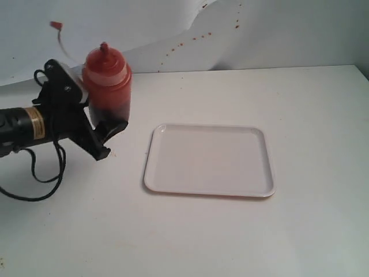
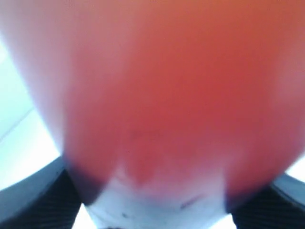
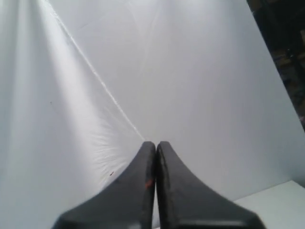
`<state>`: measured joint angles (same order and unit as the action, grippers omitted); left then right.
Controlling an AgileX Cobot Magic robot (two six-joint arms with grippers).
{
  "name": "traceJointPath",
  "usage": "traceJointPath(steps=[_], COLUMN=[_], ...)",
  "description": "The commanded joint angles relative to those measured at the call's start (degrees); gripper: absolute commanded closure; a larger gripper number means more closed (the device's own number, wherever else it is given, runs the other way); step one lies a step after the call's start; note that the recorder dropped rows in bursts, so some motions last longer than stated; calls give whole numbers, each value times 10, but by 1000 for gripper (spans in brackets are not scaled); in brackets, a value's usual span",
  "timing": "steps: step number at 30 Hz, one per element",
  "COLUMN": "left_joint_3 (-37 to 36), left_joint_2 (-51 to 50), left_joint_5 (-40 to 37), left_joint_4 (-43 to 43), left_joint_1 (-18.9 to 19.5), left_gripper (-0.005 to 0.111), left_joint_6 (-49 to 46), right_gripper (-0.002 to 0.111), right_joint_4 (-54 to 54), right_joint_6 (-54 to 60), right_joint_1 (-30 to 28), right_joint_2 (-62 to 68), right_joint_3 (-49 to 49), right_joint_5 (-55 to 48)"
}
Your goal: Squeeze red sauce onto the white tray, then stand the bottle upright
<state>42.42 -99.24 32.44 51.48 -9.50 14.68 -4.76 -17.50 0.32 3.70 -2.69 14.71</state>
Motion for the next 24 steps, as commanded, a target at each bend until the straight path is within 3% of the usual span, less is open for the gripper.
traceJointPath(steps=[1,4,6,9,12,16,18,19,20,21,22,24], left_joint_3=[74,112,132,146,152,152,152,152,152,152,152,152], left_joint_2=[9,9,9,9,9,9,9,9,9,9,9,9], left_joint_5=[-1,-60,-118,-176,-178,-177,-177,-172,-170,-170,-170,-155], left_joint_4=[-13,-13,9,32,31,37,37,37,37,37,36,14], left_joint_1=[-35,-51,-65,-78,-78,-78,-78,-78,-78,-78,-78,-78], left_gripper=[107,107,107,107,107,107,107,107,107,107,107,107], left_joint_6=[-47,-69,-114,-174,-187,-262,-313,-345,-362,-404,-424,-477], right_gripper=[108,108,108,108,108,105,84,62,47,24,15,12], right_joint_4=[213,468,595,657,681,862,960,992,999,1014,1024,1047], right_joint_6=[-200,-414,-473,-511,-587,-794,-917,-958,-965,-976,-987,-1016], right_joint_1=[-3,-3,-3,-3,-3,-3,-3,-3,-3,-3,-3,-3], right_joint_2=[128,256,354,489,622,772,875,930,961,998,1014,1052], right_joint_3=[-67,-125,-180,-274,-372,-535,-651,-713,-740,-782,-800,-837], right_joint_5=[1,73,156,226,255,377,498,552,552,552,552,552])
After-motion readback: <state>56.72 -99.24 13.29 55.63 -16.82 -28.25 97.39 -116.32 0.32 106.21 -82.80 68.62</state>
